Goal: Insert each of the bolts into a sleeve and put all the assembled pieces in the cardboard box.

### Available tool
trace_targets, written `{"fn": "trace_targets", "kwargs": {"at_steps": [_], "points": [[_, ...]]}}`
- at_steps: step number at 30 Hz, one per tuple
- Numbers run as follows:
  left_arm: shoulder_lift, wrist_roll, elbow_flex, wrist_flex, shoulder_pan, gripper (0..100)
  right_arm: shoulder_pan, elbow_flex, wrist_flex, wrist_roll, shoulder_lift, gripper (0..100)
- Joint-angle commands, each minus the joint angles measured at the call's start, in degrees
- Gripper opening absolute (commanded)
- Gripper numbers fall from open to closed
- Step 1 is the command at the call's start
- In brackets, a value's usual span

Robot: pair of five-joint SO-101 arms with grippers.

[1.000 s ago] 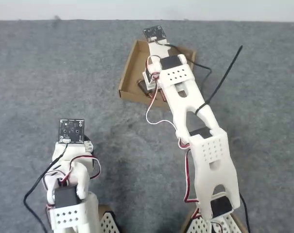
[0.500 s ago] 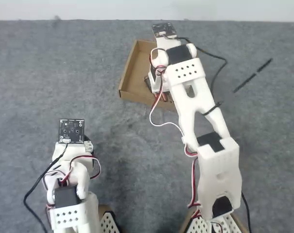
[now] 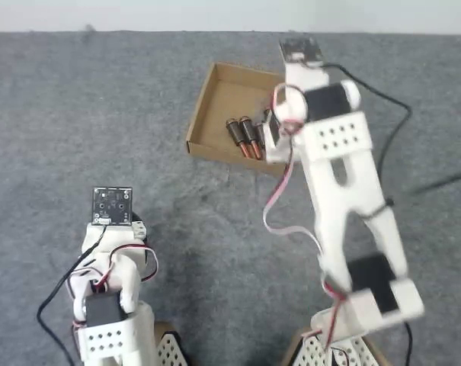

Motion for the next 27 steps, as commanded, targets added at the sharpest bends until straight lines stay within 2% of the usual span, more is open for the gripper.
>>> {"fn": "trace_targets", "kwargs": {"at_steps": [1,5,13,17,22,27], "points": [[-1.14,-0.79,-0.66,0.18,-0.35,1,0.75,12.31,-1.01,-0.53,-13.76,0.6],[-1.14,-0.79,-0.66,0.44,-0.35,1,0.84,29.27,-8.40,-0.53,-27.12,0.6],[-1.14,-0.79,-0.66,1.32,-0.35,1,0.84,63.74,-29.41,-0.26,-56.66,0.6],[-1.14,-0.79,-0.66,1.32,-0.35,1,1.01,76.57,-36.62,5.63,-70.90,0.6],[-1.14,-0.79,-0.66,1.32,-0.35,1,8.57,88.70,-45.23,10.90,-85.76,0.6],[-1.14,-0.79,-0.66,1.32,-0.26,1,16.48,99.16,-50.24,17.67,-90.77,0.6]]}}
